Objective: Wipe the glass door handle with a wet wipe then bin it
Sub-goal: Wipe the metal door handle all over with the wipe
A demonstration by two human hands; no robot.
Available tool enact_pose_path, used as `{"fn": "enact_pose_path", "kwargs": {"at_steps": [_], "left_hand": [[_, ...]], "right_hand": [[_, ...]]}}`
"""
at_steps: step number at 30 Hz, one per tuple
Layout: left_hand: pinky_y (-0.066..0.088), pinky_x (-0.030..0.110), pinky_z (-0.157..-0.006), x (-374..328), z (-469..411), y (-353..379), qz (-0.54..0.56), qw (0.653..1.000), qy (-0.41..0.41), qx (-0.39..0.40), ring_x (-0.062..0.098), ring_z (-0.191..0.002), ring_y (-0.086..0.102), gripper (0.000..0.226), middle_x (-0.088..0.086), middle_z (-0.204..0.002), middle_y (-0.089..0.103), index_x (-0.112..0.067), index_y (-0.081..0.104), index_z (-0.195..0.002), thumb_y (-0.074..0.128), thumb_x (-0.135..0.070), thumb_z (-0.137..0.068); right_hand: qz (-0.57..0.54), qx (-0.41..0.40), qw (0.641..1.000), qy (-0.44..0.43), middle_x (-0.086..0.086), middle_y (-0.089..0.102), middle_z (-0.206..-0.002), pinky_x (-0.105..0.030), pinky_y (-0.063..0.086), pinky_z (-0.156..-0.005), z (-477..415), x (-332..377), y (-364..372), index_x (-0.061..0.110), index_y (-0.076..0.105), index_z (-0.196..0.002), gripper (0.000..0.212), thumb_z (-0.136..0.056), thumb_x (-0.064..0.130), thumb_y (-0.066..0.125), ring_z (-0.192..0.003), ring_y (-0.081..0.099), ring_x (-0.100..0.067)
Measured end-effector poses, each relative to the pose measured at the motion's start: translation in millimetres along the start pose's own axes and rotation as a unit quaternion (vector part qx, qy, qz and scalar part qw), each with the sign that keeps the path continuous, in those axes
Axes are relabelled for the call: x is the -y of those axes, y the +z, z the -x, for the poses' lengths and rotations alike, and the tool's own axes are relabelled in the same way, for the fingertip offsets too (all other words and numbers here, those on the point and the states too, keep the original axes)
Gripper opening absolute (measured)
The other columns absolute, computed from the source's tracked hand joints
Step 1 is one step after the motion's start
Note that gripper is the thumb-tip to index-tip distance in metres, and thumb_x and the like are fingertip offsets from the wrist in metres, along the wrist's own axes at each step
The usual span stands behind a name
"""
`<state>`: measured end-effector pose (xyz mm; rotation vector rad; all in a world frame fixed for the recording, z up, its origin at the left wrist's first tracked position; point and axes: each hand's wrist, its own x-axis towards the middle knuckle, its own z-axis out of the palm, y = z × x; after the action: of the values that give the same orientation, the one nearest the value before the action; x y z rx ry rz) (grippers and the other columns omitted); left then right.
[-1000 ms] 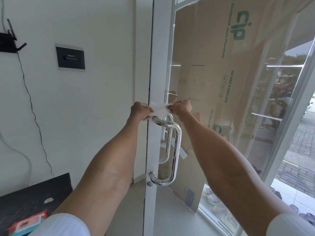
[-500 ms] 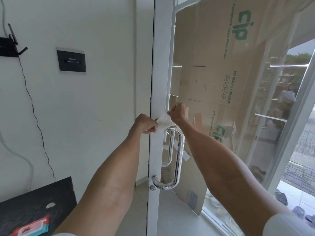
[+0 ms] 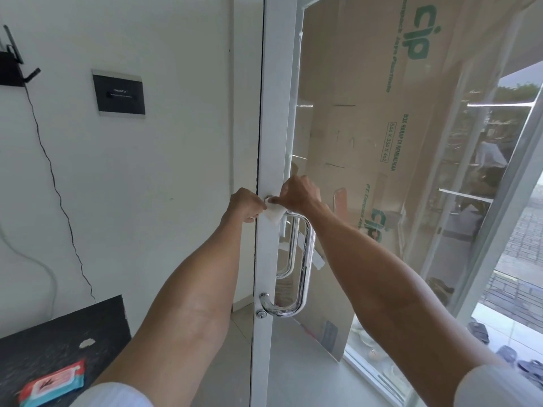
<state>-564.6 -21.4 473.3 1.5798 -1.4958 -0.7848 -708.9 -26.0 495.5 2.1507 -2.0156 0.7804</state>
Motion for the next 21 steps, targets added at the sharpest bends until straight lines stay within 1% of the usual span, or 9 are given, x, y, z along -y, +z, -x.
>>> {"fn": "enact_pose_path", "kwargs": {"at_steps": [2,4,7,10,12,15,17,18,21], "left_hand": [[0.061,0.038,-0.079,-0.3,-3.2,-1.7,-0.007,0.999,0.032,-0.040,0.026,-0.087,0.067,0.021,0.013,-0.096,0.071,-0.003,0.075,-0.095,0.059,-0.005,-0.083],[0.059,0.041,-0.085,-1.0,-6.1,-2.9,-0.007,0.996,0.059,-0.068,0.031,-0.100,0.065,0.025,0.012,-0.101,0.068,-0.003,0.075,-0.097,0.053,-0.003,-0.085],[0.056,0.039,-0.092,-4.3,-8.7,-4.6,0.007,0.995,0.075,-0.068,0.030,-0.108,0.062,0.037,0.012,-0.119,0.066,-0.008,0.072,-0.109,0.046,0.002,-0.086],[0.056,0.039,-0.091,-5.9,-9.8,-4.1,0.005,0.995,0.083,-0.060,0.030,-0.106,0.063,0.044,0.011,-0.119,0.066,-0.012,0.067,-0.118,0.045,0.002,-0.082],[0.057,0.039,-0.091,-6.5,-10.3,-2.2,-0.008,0.995,0.085,-0.054,0.029,-0.103,0.065,0.046,0.011,-0.116,0.068,-0.012,0.065,-0.121,0.046,0.001,-0.080],[0.054,0.033,-0.094,-8.9,-10.6,-0.5,-0.017,0.994,0.090,-0.055,0.027,-0.109,0.063,0.044,0.010,-0.119,0.067,-0.010,0.062,-0.123,0.052,0.001,-0.081],[0.049,0.027,-0.093,-11.3,-11.2,2.5,-0.028,0.993,0.100,-0.062,0.026,-0.113,0.060,0.042,0.011,-0.120,0.065,-0.007,0.061,-0.123,0.055,0.000,-0.082],[0.048,0.027,-0.092,-12.3,-11.0,4.5,-0.033,0.992,0.105,-0.066,0.025,-0.113,0.059,0.043,0.010,-0.120,0.064,-0.006,0.059,-0.124,0.055,0.000,-0.082],[0.048,0.029,-0.087,-15.4,-8.1,8.1,-0.030,0.992,0.106,-0.067,0.022,-0.101,0.056,0.040,0.007,-0.106,0.056,-0.008,0.052,-0.120,0.056,0.001,-0.081]], "right_hand": [[0.013,0.022,1.000,-0.008,-0.008,0.070,-0.089,-0.035,0.054,-0.071,1.9,-0.9,3.0,0.014,0.075,-0.088,0.045,-0.069,0.055,0.077,-0.083,0.066,-0.028],[0.015,0.034,0.999,-0.009,-0.009,0.071,-0.092,-0.034,0.054,-0.071,2.1,-0.5,6.6,0.014,0.075,-0.091,0.044,-0.068,0.051,0.080,-0.086,0.066,-0.028],[0.003,0.034,0.999,-0.022,-0.008,0.070,-0.105,-0.030,0.046,-0.071,1.4,3.2,13.7,0.017,0.073,-0.103,0.041,-0.072,0.042,0.080,-0.096,0.065,-0.028],[0.002,0.023,0.999,-0.049,-0.005,0.068,-0.113,-0.029,0.043,-0.075,4.5,4.2,20.0,0.024,0.069,-0.112,0.037,-0.077,0.035,0.077,-0.104,0.063,-0.025],[0.001,0.021,0.998,-0.060,-0.004,0.070,-0.112,-0.029,0.046,-0.076,9.0,-0.8,20.4,0.026,0.069,-0.112,0.036,-0.078,0.034,0.076,-0.103,0.064,-0.025],[-0.003,0.017,0.997,-0.078,-0.002,0.072,-0.108,-0.033,0.054,-0.080,17.6,-12.0,11.8,0.025,0.071,-0.108,0.034,-0.075,0.034,0.077,-0.097,0.067,-0.025],[-0.006,0.019,0.997,-0.076,-0.001,0.074,-0.102,-0.037,0.056,-0.079,22.4,-20.4,4.5,0.025,0.071,-0.099,0.030,-0.072,0.035,0.078,-0.091,0.068,-0.023],[-0.002,0.020,0.997,-0.074,-0.001,0.074,-0.099,-0.037,0.057,-0.078,23.1,-24.3,2.4,0.025,0.071,-0.095,0.028,-0.070,0.036,0.079,-0.088,0.069,-0.023],[0.010,0.029,0.997,-0.077,-0.002,0.073,-0.096,-0.039,0.057,-0.076,21.8,-27.4,0.6,0.025,0.068,-0.095,0.031,-0.067,0.036,0.077,-0.085,0.068,-0.024]]}}
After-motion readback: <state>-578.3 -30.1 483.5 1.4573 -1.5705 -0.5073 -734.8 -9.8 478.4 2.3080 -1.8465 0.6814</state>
